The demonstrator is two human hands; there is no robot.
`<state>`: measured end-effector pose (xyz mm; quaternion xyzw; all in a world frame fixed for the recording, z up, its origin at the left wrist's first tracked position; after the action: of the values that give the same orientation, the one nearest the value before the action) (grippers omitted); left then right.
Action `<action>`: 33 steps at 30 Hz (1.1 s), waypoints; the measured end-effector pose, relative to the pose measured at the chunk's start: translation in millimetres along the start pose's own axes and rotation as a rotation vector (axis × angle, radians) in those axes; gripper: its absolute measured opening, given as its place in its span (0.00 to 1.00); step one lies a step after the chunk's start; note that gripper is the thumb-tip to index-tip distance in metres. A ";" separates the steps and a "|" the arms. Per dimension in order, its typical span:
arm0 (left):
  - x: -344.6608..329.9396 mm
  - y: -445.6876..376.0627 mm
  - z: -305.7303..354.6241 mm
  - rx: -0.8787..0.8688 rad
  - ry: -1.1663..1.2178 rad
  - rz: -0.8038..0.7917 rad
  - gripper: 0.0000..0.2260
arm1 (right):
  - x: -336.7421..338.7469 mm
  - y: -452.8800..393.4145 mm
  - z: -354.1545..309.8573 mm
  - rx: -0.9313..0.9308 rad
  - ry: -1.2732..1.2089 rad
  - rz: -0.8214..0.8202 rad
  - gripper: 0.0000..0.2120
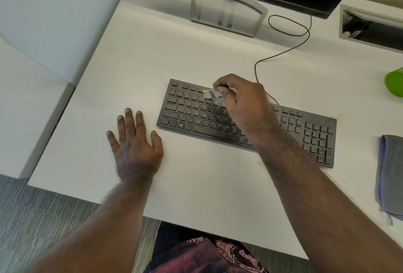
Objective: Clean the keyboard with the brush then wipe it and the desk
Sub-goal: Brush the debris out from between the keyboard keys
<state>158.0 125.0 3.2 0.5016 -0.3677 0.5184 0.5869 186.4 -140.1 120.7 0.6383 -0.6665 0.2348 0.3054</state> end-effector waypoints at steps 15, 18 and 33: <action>1.9 0.6 0.2 0.001 0.021 0.011 0.32 | 27.1 8.4 12.7 -0.109 -0.036 0.138 0.07; 1.2 0.9 -0.2 0.000 0.021 0.006 0.32 | 20.9 16.3 11.8 -0.068 0.041 0.036 0.07; -0.7 -0.5 -2.4 0.003 0.010 -0.018 0.32 | 93.1 85.1 92.4 -0.332 0.050 0.357 0.08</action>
<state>158.1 127.2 1.9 0.5031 -0.3595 0.5160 0.5928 91.9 -264.5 128.1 0.4453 -0.7905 0.1880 0.3761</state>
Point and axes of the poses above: each hand's wrist, its own y-axis away from the middle knuckle, its own x-axis out of the back of the hand, z = x × y, the point moved 6 cm from there along -y, towards the middle knuckle, and after that the axes turned 8 degrees about -z, right-handed, at the moved point
